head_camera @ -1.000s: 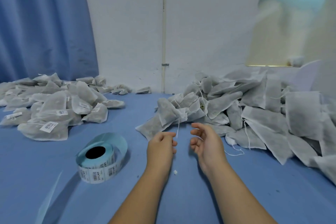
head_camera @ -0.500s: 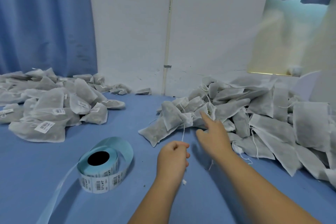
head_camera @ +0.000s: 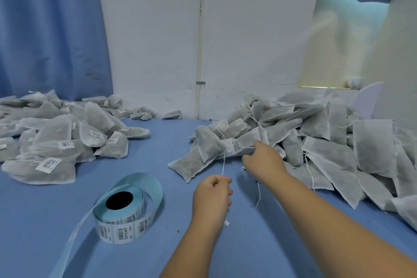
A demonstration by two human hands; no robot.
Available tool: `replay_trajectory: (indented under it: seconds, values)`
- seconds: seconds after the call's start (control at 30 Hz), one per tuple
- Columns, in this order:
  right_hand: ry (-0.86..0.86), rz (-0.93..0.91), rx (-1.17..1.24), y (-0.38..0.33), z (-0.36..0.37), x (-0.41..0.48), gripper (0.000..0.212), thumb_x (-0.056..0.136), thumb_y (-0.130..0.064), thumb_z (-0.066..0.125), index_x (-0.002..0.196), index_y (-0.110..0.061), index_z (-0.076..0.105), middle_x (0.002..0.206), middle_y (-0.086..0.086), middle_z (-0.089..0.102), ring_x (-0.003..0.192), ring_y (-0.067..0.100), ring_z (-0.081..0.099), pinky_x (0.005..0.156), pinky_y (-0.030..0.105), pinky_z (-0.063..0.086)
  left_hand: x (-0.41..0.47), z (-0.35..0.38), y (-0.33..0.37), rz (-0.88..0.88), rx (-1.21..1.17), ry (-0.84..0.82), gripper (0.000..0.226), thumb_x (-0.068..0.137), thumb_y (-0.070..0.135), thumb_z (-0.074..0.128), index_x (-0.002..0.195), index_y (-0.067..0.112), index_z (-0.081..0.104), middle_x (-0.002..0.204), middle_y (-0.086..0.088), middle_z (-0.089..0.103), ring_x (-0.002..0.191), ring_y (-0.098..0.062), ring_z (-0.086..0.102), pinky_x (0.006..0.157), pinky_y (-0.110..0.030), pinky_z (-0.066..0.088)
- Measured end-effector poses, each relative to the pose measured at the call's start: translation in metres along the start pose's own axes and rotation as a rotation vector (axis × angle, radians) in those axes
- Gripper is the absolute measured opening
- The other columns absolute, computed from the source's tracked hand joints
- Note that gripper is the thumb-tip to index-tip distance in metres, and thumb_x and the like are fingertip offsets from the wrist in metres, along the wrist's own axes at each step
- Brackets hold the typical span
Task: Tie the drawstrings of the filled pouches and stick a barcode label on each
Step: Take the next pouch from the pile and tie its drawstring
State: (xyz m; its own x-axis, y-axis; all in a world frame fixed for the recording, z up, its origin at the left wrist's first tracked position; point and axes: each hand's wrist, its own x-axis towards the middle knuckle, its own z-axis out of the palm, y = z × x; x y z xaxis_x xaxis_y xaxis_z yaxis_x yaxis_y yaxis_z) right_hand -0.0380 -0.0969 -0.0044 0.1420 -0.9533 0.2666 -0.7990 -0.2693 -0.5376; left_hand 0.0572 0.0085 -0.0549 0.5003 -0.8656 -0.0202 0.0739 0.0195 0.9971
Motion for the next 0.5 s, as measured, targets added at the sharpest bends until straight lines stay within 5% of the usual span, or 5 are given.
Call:
replay_trajectory:
  seconds: [0.07, 0.2, 0.37, 0.5]
  values:
    - [0.052, -0.024, 0.001, 0.009, -0.005, -0.008, 0.002, 0.083, -0.014, 0.048, 0.084, -0.014, 0.048, 0.091, 0.006, 0.059, 0.082, 0.028, 0.054, 0.061, 0.032, 0.040, 0.000, 0.000, -0.001, 0.011, 0.000, 0.006, 0.023, 0.091, 0.011, 0.048, 0.088, 0.019, 0.069, 0.073, 0.002, 0.063, 0.048, -0.010, 0.051, 0.049, -0.022, 0.045]
    - [0.190, -0.075, 0.042, 0.032, -0.018, -0.029, 0.044, 0.086, -0.019, 0.051, 0.129, -0.024, 0.056, 0.121, 0.001, 0.064, 0.102, 0.023, 0.060, 0.074, 0.030, 0.041, -0.001, -0.002, 0.000, 0.050, 0.015, 0.036, 0.026, 0.090, 0.012, 0.048, 0.087, 0.024, 0.070, 0.069, 0.009, 0.063, 0.049, -0.006, 0.052, 0.047, -0.019, 0.044]
    - [0.292, -0.169, 0.324, 0.054, -0.039, -0.065, 0.027, 0.087, -0.019, 0.059, 0.102, -0.041, 0.066, 0.086, -0.019, 0.070, 0.074, -0.003, 0.061, 0.068, 0.017, 0.045, -0.005, 0.001, 0.005, 0.131, 0.073, 0.089, 0.023, 0.090, 0.016, 0.051, 0.088, 0.030, 0.069, 0.070, 0.011, 0.061, 0.057, -0.009, 0.054, 0.048, -0.017, 0.042]
    - [0.282, -0.177, 0.609, 0.059, -0.048, -0.088, 0.025, 0.086, -0.017, 0.066, 0.087, -0.041, 0.071, 0.083, -0.013, 0.073, 0.082, 0.008, 0.069, 0.080, 0.033, 0.054, -0.012, 0.006, 0.013, 0.278, 0.091, 0.063, 0.010, 0.089, 0.028, 0.064, 0.094, 0.037, 0.065, 0.096, 0.013, 0.065, 0.076, 0.009, 0.058, 0.062, -0.009, 0.042]
